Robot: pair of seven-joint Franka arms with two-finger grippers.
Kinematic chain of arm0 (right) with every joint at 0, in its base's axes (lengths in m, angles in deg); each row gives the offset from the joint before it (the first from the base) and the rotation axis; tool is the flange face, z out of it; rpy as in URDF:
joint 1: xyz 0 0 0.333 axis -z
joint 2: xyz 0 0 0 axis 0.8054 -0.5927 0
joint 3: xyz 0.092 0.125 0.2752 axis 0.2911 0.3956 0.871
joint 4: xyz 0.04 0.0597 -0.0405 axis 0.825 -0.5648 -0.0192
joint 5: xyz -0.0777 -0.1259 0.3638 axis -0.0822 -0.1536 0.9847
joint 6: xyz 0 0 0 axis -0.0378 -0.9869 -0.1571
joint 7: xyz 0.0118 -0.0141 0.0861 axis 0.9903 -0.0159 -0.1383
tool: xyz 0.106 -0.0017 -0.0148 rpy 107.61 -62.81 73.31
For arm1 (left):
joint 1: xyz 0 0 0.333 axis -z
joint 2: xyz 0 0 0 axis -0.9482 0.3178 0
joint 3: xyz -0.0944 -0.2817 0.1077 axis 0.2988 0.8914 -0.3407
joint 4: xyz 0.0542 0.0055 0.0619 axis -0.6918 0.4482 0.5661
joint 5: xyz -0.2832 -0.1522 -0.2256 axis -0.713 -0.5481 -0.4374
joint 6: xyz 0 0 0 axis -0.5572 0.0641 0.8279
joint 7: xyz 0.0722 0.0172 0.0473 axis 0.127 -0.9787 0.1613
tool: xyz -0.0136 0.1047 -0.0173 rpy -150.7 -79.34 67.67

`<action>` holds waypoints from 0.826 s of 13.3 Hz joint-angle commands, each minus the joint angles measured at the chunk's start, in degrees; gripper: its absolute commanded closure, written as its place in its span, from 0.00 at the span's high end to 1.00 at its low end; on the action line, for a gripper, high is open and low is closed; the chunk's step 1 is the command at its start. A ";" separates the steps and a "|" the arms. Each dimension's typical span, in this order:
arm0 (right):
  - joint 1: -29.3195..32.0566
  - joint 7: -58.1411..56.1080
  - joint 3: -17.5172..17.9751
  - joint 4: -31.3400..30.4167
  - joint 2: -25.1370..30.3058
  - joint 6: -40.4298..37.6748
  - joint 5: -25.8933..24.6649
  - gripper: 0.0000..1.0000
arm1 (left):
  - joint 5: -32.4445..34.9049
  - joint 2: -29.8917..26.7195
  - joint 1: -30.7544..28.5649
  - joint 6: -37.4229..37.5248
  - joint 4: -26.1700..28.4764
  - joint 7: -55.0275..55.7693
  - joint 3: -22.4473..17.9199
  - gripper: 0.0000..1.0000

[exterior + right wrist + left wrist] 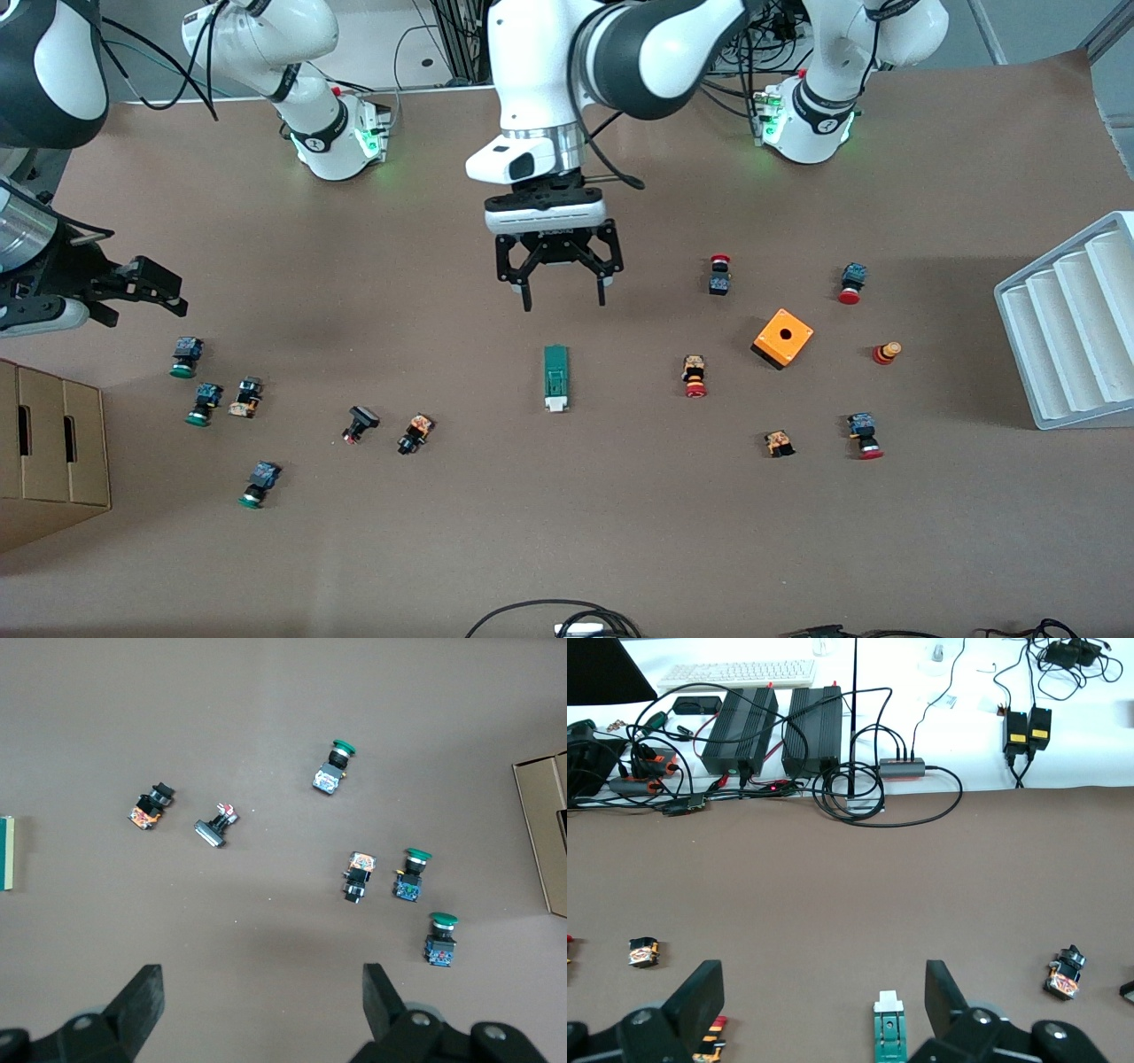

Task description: Close load switch with both arms

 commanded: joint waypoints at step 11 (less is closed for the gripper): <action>0.25 0.09 0.02 1.87 -1.27 -0.04 -1.32 1.00 | -25.65 -10.67 -19.14 -0.57 2.67 -35.49 0.72 1.00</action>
